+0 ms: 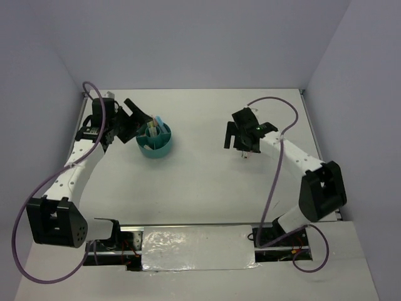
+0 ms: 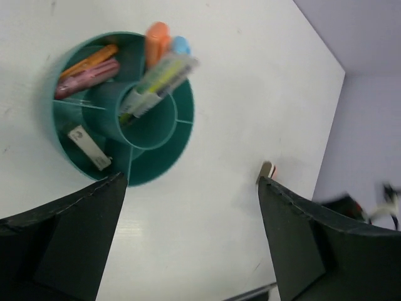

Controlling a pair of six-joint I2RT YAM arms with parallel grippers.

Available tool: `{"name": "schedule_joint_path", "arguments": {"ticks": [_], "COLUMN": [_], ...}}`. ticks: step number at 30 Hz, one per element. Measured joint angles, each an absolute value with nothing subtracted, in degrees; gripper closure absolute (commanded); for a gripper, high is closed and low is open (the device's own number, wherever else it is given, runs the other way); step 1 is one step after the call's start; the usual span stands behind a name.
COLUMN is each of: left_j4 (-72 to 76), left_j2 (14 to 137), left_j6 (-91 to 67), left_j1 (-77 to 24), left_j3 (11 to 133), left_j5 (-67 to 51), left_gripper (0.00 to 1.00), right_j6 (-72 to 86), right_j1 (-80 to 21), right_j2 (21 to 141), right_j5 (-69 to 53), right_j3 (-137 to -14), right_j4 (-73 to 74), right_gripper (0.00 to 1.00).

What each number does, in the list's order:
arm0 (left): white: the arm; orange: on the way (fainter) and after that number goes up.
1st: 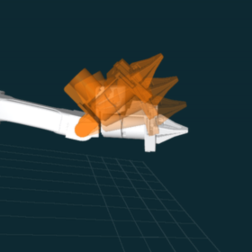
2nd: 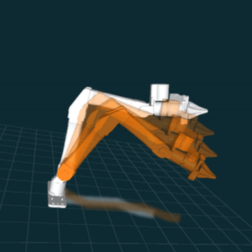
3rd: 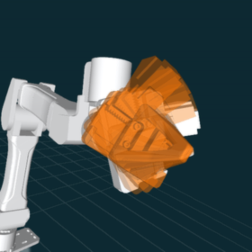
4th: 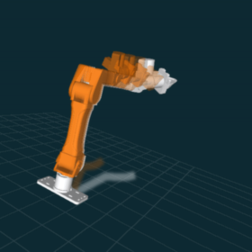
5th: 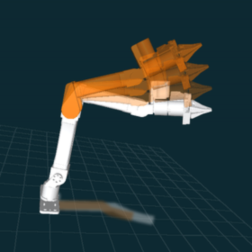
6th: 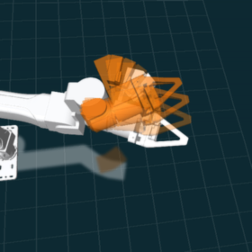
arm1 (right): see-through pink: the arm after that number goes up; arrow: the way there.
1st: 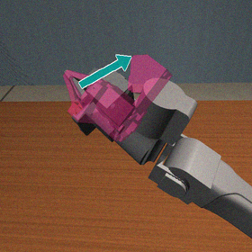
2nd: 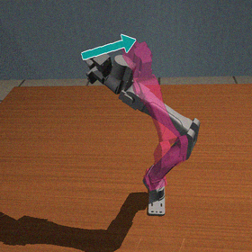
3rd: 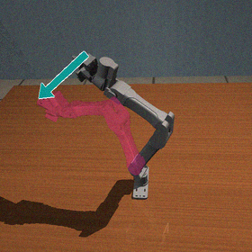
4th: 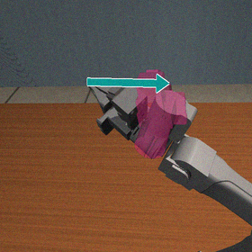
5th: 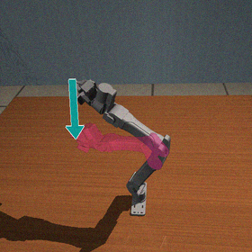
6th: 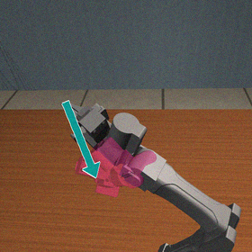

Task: Sort the stationery into containers
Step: Place the stationery in the storage box, then pick up the stationery from the center of the board.

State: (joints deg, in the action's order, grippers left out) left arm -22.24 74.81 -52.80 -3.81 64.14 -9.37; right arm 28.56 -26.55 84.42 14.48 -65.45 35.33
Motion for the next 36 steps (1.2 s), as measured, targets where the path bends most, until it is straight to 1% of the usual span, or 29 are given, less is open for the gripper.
{"name": "schedule_joint_path", "arguments": {"ticks": [3,8,14,15,17,18,19,22,26,28,32,36], "left_j4": [-24.8,-30.0,-34.9,-35.5,-36.1,-36.4,-36.7,-37.6,-38.1,-38.1,-38.3,-36.8], "left_j2": [72.9,69.6,69.1,69.0,68.8,68.6,68.5,68.4,68.4,68.4,68.6,69.4], "left_j6": [-49.1,-43.3,-38.9,-38.5,-37.6,-37.4,-37.3,-36.4,-36.2,-36.3,-36.7,-39.9], "left_j1": [-4.6,-5.1,-5.1,-5.1,-5.1,-5.1,-5.1,-5.3,-5.9,-6.3,-7.9,-9.2], "left_j3": [66.3,66.4,66.4,66.4,66.4,66.4,66.4,66.6,67.0,67.2,68.4,70.1], "left_j5": [-12.7,-19.3,-24.5,-25.3,-26.3,-26.8,-27.4,-28.3,-28.9,-29.3,-30.1,-31.5], "left_gripper": [0.01,0.0,0.01,0.01,0.01,0.01,0.01,0.01,0.01,0.01,0.01,0.01], "right_j6": [30.0,30.2,30.2,30.3,30.3,30.2,29.9,28.9,27.0,25.5,21.9,18.3], "right_j1": [-23.7,-21.0,-19.8,-19.7,-19.4,-19.2,-19.0,-18.4,-17.9,-17.7,-17.8,-19.9], "right_j2": [90.1,98.6,104.2,104.8,105.5,105.6,105.6,105.7,106.0,106.0,104.9,97.8], "right_j5": [14.4,14.4,14.3,14.4,14.2,13.9,14.0,13.1,11.5,10.9,8.0,0.9], "right_j3": [-65.5,-68.3,-68.7,-68.6,-68.2,-68.0,-67.8,-67.8,-67.8,-67.8,-66.1,-59.5], "right_j4": [37.0,38.0,37.1,36.7,35.7,35.1,34.5,33.1,31.7,31.0,27.6,23.7], "right_gripper": [0.01,0.02,0.06,0.12,0.13,0.16,0.31,0.54,0.62,0.72,0.73,0.73]}}
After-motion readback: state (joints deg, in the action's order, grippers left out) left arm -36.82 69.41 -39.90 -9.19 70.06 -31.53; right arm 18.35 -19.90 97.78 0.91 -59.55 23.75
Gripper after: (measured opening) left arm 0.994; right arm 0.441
